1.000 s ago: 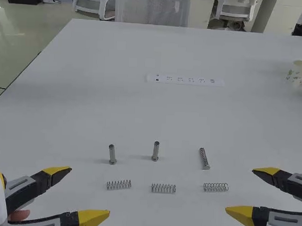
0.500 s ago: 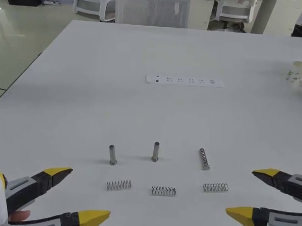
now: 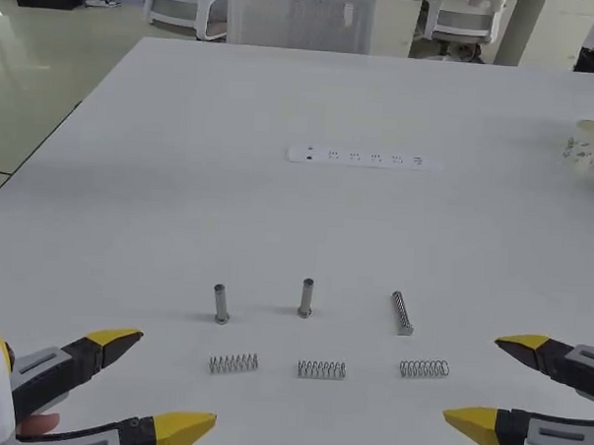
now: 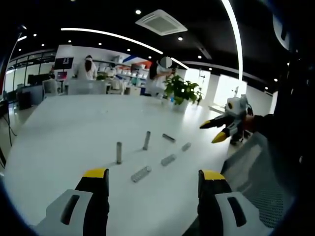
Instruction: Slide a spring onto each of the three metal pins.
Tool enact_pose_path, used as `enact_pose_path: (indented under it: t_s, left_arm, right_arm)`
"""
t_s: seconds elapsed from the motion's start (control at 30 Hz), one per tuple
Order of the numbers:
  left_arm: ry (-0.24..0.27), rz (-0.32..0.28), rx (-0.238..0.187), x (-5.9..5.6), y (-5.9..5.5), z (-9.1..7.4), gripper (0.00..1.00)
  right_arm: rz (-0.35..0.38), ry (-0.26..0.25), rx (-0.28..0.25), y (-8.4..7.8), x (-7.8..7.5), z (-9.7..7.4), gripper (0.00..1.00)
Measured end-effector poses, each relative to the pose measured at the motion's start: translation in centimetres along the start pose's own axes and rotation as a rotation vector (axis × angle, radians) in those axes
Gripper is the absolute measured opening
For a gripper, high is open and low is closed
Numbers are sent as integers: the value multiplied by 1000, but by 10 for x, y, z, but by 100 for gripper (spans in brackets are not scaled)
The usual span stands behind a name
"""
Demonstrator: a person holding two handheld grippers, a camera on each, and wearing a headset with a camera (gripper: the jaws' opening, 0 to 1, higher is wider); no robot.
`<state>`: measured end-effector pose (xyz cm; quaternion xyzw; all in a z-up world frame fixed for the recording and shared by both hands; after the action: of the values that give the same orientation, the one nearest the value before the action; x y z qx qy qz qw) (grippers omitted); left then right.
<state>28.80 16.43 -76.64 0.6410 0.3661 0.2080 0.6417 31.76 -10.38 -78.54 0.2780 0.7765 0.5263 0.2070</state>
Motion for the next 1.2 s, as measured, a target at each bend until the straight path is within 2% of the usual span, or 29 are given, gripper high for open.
enact_pose_path:
  t_s: [0.63, 1.2]
  left_arm:
    - [-2, 6, 2, -2, 1, -1, 69]
    - [-3, 4, -2, -2, 0, 2, 69]
  right_arm:
    - [6, -8, 4, -3, 0, -3, 61]
    - [5, -15, 16, -3, -7, 0, 60]
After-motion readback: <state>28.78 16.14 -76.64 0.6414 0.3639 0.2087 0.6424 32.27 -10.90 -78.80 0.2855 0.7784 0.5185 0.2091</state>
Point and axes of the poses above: the centre of the closed fingertips' face, and the gripper's own axes: z roughly forward along the fingers, x roughly to its left, y roughly out of its top, the point moved 1 cm from there along -z, roughly backward along the fingers, and after that the axes turned 14 degrees about -x, right-handed, at the moved point
